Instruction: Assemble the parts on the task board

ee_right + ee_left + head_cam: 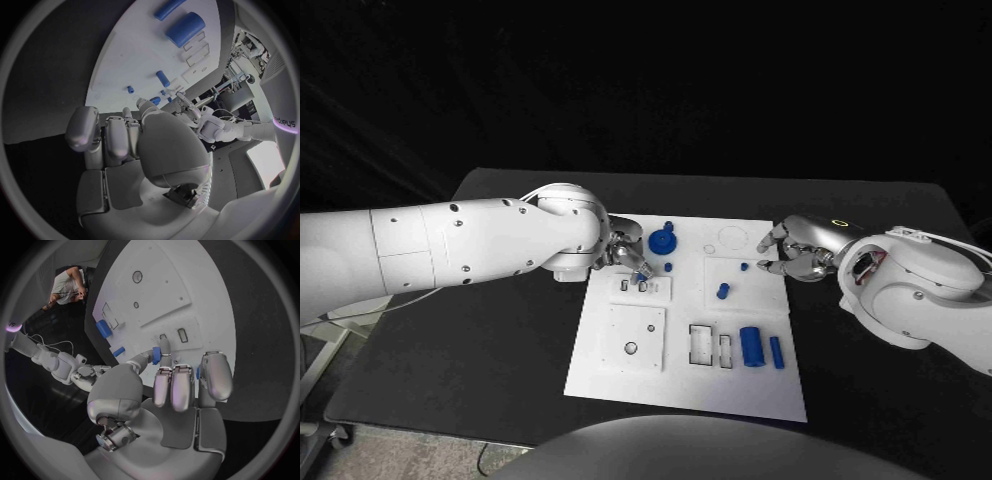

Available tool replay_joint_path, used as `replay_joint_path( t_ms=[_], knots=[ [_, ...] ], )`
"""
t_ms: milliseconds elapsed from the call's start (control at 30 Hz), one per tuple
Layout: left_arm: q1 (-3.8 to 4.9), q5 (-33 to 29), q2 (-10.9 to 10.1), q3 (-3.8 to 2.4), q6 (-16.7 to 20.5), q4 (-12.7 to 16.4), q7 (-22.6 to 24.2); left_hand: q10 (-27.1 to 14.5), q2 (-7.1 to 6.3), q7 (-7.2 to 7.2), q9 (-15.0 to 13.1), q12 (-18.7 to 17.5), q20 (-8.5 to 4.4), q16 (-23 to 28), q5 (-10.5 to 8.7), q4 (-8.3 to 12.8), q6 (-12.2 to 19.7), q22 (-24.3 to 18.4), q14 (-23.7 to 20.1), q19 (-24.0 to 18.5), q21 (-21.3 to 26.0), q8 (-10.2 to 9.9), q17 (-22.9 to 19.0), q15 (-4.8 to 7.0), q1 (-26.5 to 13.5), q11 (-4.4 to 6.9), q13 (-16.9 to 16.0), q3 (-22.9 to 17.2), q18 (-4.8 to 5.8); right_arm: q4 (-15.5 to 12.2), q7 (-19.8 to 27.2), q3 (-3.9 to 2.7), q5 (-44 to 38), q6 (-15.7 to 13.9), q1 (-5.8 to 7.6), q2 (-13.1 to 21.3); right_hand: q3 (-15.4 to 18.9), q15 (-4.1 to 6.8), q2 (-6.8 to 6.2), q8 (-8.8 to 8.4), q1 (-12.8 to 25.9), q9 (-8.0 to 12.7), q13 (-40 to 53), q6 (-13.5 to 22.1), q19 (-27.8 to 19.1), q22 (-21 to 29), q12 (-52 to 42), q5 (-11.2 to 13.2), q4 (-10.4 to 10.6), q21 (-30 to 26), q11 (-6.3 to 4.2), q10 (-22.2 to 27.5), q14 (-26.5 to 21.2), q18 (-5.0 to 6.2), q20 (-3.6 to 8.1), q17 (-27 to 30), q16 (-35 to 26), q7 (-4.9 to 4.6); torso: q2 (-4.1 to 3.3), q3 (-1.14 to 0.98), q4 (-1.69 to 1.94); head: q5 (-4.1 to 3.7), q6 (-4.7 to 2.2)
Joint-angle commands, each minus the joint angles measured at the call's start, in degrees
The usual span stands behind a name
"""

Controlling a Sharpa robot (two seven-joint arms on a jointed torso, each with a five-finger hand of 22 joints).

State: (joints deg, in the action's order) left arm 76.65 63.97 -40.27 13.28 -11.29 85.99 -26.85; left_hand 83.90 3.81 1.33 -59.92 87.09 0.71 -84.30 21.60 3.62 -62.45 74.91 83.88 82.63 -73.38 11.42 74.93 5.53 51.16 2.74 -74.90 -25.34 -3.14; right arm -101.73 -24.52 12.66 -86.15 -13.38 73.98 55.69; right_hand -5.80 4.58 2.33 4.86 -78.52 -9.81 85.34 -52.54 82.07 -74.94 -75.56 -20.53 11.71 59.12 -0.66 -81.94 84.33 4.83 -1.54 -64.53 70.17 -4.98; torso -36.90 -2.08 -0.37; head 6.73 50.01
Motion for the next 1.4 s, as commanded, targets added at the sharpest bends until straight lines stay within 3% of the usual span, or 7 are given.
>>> replay_joint_path(
  t_ms=[33, 467, 1400],
  knots=[
    [-0.05, 0.2, 0.4, 0.0, -3.7, -0.5, 0.0, 4.6, 0.03, -0.08, 0.1, -0.1, 0.01, 0.0, -0.32, 1.0, 0.4, 4.8, 5.3, 0.3, 0.1, -0.4, 13.0, 0.18, -0.6, 0.12, -13.6, -1.4, -0.65, 0.0, -0.4, -0.01, 0.0, 0.3, -0.03, 0.0, -0.3, 0.13, -0.05, -0.36, -0.5, 0.1, -12.0, -0.5, -0.5, -5.9, 0.2, -0.3, 0.0, -0.4, -0.34, 0.1, 1.5, 0.93, -0.09, 0.0, -0.1, -0.07, 0.04, -0.02, 0.02, 0.04, -0.01],
    [-1.08, 1.0, -0.1, 0.01, -3.0, 0.2, 0.0, 4.6, 0.08, -0.09, 0.1, -0.1, 0.04, -0.2, -0.69, 0.9, 0.2, 4.8, 5.3, 0.4, 0.1, -0.4, 13.1, 0.15, -1.0, 0.09, -13.6, -1.5, -0.64, -0.1, -0.5, -0.01, 0.0, 0.2, -0.05, 0.1, -0.3, 0.13, -0.05, -0.36, -0.5, 0.1, -12.0, -0.5, -0.5, -5.9, 0.2, -0.3, 0.0, -0.4, -0.34, 0.1, 1.5, 0.93, -0.09, 0.0, -0.1, -0.07, -0.01, 0.03, 0.04, 0.24, -0.01],
    [-2.1, 2.3, -0.3, 0.01, -2.3, -0.2, 0.0, 4.3, 0.22, -0.07, 0.3, -0.7, 0.11, 0.6, -1.91, 0.4, -0.1, 4.6, 5.2, 0.2, 0.7, -0.5, 12.8, 0.09, -2.1, 0.05, -13.3, -1.6, -0.73, 0.0, -0.5, -0.01, 0.1, 0.5, -0.07, 0.1, -0.5, 0.1, -0.09, -0.4, -0.5, 0.1, -12.1, -0.5, -0.5, -5.8, 0.3, -0.4, -0.1, -0.5, -0.3, 0.1, 1.5, 0.93, -0.1, 0.1, -0.2, -0.12, 0.0, 0.03, -0.01, 0.38, -0.01]
  ],
)
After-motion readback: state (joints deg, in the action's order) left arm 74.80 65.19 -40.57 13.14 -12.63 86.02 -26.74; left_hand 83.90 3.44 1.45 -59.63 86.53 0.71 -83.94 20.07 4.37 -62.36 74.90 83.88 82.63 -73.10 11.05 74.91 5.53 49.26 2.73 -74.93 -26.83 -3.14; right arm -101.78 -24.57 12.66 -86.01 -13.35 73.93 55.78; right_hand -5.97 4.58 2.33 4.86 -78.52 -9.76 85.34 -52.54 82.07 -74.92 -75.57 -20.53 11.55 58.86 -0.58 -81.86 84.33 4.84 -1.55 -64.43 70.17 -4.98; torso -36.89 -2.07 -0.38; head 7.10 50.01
